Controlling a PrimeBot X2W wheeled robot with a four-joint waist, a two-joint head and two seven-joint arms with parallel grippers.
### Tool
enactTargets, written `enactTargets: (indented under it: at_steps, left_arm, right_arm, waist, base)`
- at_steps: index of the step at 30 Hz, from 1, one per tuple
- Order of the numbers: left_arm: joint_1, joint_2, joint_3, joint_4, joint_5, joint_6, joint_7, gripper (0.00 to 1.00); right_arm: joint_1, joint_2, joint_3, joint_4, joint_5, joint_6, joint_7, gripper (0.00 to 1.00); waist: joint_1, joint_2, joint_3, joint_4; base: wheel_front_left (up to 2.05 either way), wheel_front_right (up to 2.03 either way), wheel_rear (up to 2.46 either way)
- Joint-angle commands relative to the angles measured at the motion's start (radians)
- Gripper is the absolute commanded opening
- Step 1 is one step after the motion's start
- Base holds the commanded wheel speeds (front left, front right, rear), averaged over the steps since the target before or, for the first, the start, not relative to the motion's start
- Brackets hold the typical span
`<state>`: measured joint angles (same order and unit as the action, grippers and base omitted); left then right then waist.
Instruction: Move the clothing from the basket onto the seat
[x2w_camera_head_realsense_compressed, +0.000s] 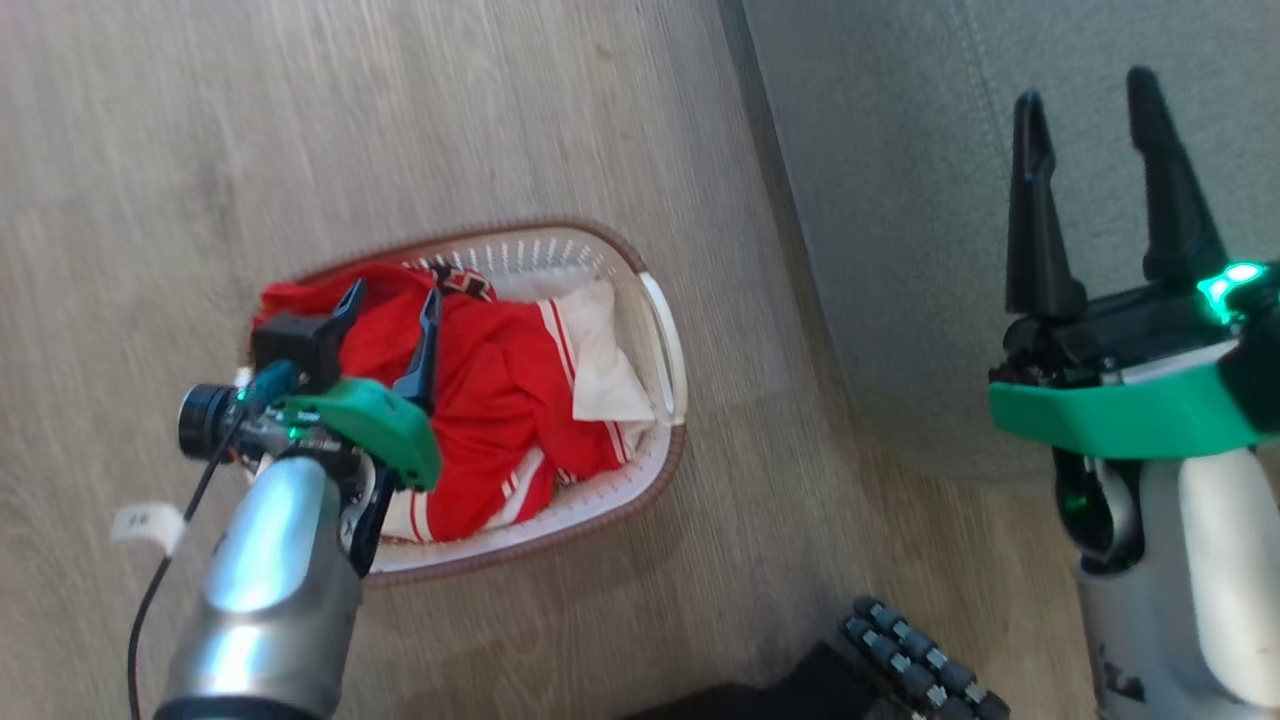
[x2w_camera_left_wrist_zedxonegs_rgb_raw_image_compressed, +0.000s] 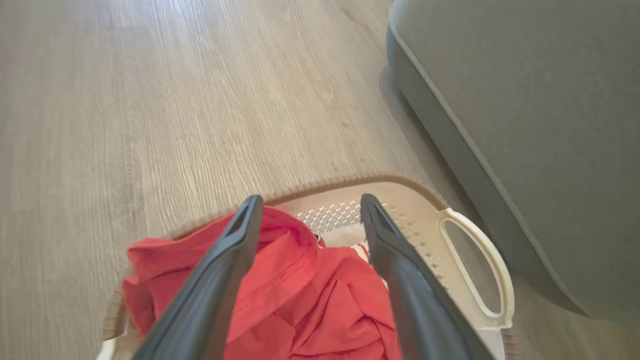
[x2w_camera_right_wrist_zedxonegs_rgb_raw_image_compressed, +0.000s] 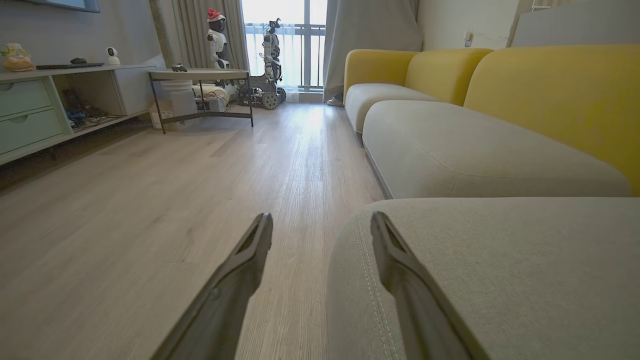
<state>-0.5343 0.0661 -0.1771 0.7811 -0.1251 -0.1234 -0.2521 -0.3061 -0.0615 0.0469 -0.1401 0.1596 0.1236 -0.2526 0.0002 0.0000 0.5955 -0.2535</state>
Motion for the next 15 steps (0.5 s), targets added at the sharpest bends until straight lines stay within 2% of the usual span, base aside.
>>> enactTargets:
  at_steps: [1, 15]
  left_arm:
    - [-0.021, 0.021, 0.016, 0.002, 0.002, 0.000, -0.005, 1.00]
    - [-0.233, 0.046, -0.057, 0.339, 0.021, -0.005, 0.074, 1.00]
  right_arm:
    - [-0.013, 0.009, 0.019, -0.042, 0.005, 0.007, -0.009, 1.00]
    - [-0.093, 0.011, 0.029, -0.108, 0.025, 0.007, -0.009, 1.00]
  waist:
    - [-0.0002, 0.0000, 0.040, -0.016]
    - [-0.0002, 0.0000, 0.208, -0.068]
  base:
    - [0.00, 0.00, 0.00]
    - [0.00, 0.00, 0.00]
